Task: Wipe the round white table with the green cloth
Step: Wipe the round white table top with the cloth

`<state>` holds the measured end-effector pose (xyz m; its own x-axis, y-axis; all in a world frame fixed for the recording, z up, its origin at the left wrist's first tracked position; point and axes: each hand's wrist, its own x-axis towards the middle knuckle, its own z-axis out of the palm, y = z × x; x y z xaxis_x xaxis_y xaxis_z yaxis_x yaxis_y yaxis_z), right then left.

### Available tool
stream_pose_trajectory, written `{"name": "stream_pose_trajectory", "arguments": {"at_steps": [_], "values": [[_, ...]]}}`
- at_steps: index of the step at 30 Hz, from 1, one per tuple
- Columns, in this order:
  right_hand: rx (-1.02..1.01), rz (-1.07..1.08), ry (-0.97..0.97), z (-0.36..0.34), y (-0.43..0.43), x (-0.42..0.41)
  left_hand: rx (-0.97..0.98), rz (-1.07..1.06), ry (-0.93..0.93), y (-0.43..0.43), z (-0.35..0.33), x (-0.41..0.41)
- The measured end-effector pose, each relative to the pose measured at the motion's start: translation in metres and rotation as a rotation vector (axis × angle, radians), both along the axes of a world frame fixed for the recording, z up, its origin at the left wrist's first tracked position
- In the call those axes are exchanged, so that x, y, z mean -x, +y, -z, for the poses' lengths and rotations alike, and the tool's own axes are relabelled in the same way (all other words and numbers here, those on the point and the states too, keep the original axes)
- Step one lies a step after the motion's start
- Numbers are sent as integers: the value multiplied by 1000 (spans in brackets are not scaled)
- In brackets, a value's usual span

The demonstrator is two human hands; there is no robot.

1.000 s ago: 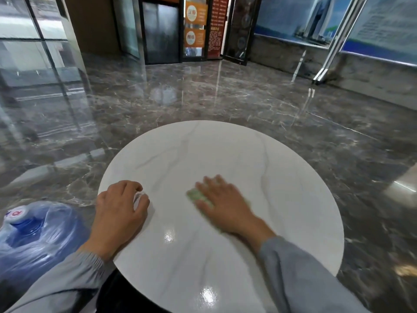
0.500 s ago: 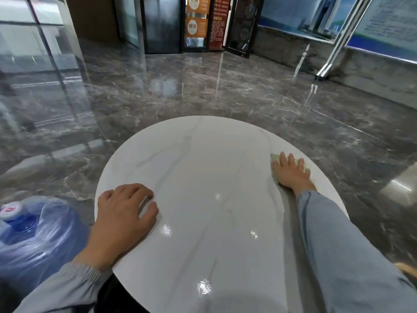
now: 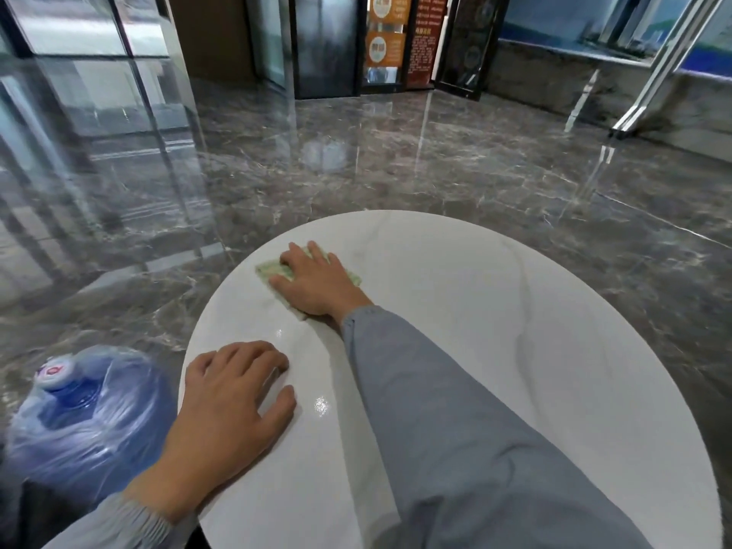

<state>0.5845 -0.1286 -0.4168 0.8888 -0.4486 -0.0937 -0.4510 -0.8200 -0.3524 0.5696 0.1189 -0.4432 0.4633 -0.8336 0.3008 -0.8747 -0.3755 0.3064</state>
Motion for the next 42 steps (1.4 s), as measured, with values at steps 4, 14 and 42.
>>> {"name": "stream_pose_trajectory", "arguments": {"at_steps": [4, 14, 42], "values": [[59, 303, -39, -3, -73, 58, -49, 45, -36, -12, -6, -3], [81, 958, 9, 3, -219, 316, -56, 285, -20, -67, -4, -33], [161, -152, 29, -1, -95, -70, -47, 284, -1, -71, -2, -27]]}}
